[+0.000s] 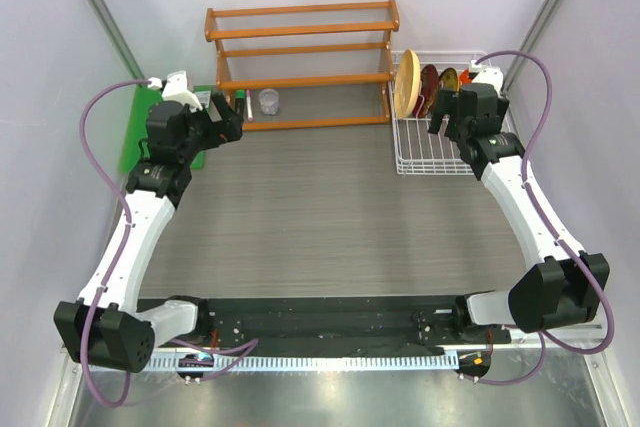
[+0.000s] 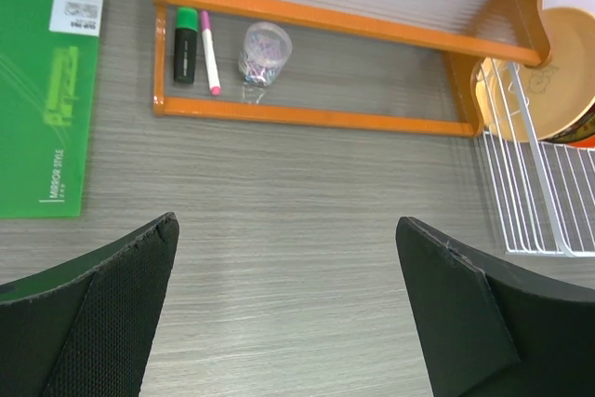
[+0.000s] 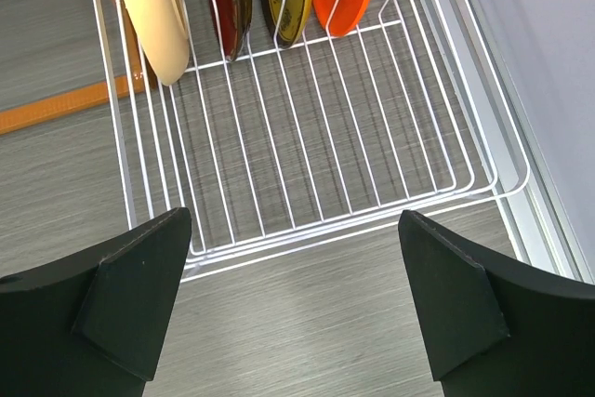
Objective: Unload the plates from the dish rack
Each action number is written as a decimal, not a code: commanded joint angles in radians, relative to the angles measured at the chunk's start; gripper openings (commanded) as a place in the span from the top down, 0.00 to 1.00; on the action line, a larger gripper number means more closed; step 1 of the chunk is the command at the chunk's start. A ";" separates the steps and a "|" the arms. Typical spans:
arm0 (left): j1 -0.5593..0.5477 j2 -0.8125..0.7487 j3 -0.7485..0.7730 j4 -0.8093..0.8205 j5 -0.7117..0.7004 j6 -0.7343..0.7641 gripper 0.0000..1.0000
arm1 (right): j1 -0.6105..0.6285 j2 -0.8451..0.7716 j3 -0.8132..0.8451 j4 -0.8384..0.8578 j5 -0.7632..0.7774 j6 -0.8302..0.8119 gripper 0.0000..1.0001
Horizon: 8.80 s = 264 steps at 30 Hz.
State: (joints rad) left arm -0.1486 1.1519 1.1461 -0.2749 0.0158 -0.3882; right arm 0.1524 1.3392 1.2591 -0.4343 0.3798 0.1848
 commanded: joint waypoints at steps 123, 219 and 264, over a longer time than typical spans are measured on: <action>-0.092 0.270 -0.519 0.673 0.411 -0.450 1.00 | 0.286 0.200 -0.307 0.746 -0.865 0.561 0.69; -0.094 -0.028 -0.419 0.272 0.156 -0.218 0.01 | 0.078 0.418 0.579 0.154 0.378 -0.243 0.99; -0.192 0.465 -0.462 1.040 0.518 -0.532 0.72 | 0.268 0.160 -0.363 0.850 -0.891 0.680 0.99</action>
State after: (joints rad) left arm -0.3336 1.6039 0.6540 0.7025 0.5358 -0.9161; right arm 0.4145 1.5146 0.8806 0.2214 -0.4309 0.7845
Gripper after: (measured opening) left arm 0.419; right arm 0.127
